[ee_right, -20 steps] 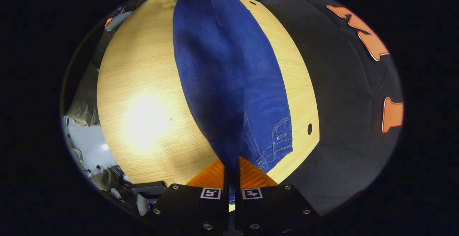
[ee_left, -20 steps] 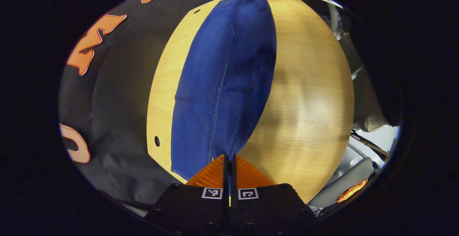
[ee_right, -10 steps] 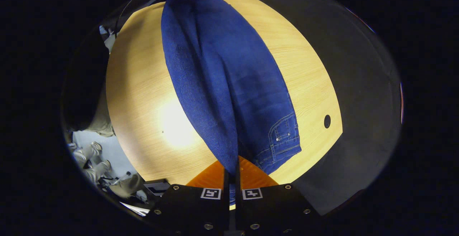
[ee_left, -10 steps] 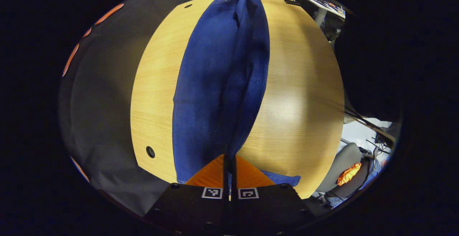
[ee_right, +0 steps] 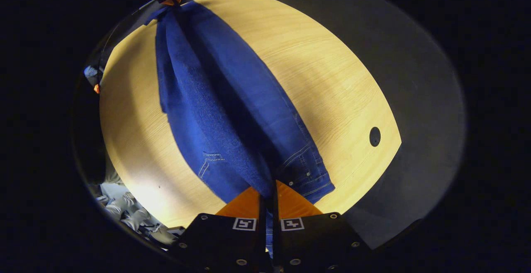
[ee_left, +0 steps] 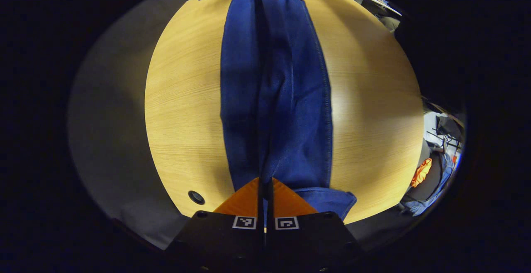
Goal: Grasp the waist and the cuffs of the jeans and fold them to make the two legs overlap; first hold the waist and fold one-third of the jeans toward the cuffs, then hold the cuffs and fold the remaining one-third in the same direction to finish folding.
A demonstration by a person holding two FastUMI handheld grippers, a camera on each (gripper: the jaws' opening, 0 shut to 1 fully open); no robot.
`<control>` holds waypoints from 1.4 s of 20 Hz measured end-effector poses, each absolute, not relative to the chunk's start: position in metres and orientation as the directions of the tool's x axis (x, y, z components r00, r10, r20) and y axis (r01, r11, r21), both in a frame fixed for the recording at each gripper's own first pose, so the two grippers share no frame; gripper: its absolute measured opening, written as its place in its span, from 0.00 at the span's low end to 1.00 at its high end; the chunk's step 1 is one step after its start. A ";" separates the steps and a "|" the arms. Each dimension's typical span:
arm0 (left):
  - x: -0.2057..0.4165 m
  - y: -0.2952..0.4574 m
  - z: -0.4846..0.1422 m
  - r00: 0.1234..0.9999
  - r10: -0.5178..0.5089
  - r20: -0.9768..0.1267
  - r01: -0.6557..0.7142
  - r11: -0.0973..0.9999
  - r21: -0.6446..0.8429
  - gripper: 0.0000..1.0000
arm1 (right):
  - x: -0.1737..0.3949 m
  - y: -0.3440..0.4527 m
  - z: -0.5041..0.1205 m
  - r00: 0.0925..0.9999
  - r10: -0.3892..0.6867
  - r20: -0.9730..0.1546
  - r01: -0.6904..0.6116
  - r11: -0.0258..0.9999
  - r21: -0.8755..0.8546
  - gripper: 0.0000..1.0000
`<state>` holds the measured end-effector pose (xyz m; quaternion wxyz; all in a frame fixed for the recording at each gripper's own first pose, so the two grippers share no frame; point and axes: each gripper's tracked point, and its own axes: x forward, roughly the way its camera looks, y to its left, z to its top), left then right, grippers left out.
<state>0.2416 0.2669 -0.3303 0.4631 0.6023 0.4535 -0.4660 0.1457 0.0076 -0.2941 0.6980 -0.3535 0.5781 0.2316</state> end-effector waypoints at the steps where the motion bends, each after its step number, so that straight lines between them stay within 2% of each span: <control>1: 0.249 0.268 -0.336 0.160 0.120 -0.980 0.976 -0.170 0.138 0.02 | 0.153 0.007 -0.298 0.228 -0.086 -0.970 -0.718 0.658 -0.227 0.07; 6: 0.279 0.270 -0.362 0.178 0.124 -0.976 0.974 -0.165 0.157 0.06 | 0.181 0.007 -0.312 0.247 -0.097 -0.964 -0.617 0.751 -0.233 0.08; 7: 0.281 0.271 -0.362 0.181 0.130 -0.975 0.975 -0.153 0.161 0.11 | 0.186 0.006 -0.312 0.261 -0.097 -0.961 -0.602 0.761 -0.240 0.17; 8: 0.284 0.271 -0.362 0.198 0.127 -0.972 0.973 -0.146 0.179 0.17 | 0.193 0.004 -0.314 0.281 -0.109 -0.953 -0.588 0.765 -0.261 0.21; 12: 0.315 0.287 -0.354 0.322 0.111 -0.940 0.946 -0.076 0.315 0.98 | 0.225 -0.003 -0.297 0.400 -0.137 -0.906 -0.476 0.814 -0.333 0.83; 13: 0.323 0.290 -0.350 0.362 0.087 -0.928 0.932 -0.027 0.361 1.00 | 0.234 -0.002 -0.284 0.441 -0.130 -0.888 -0.432 0.837 -0.337 0.99; 17: 0.339 0.281 -0.345 0.511 -0.047 -0.858 0.827 0.299 0.476 0.99 | 0.258 0.021 -0.227 0.624 -0.064 -0.779 -0.240 0.933 -0.268 0.99; 20: 0.350 0.267 -0.341 0.624 -0.111 -0.774 0.688 0.548 0.476 0.99 | 0.258 0.025 -0.200 0.722 -0.004 -0.692 -0.144 0.977 -0.156 0.99; 23: 0.372 0.244 -0.330 0.745 -0.172 -0.644 0.519 0.757 0.398 0.99 | 0.260 0.025 -0.196 0.801 0.035 -0.597 -0.087 0.995 -0.058 0.98; 25: 0.380 0.227 -0.316 0.800 -0.214 -0.560 0.440 0.844 0.306 0.99 | 0.262 0.024 -0.202 0.844 0.062 -0.533 -0.064 0.998 0.015 0.98; 28: 0.388 0.213 -0.284 0.888 -0.189 -0.420 0.321 0.907 0.272 0.99 | 0.260 0.024 -0.200 0.892 0.055 -0.448 -0.008 0.994 0.106 0.98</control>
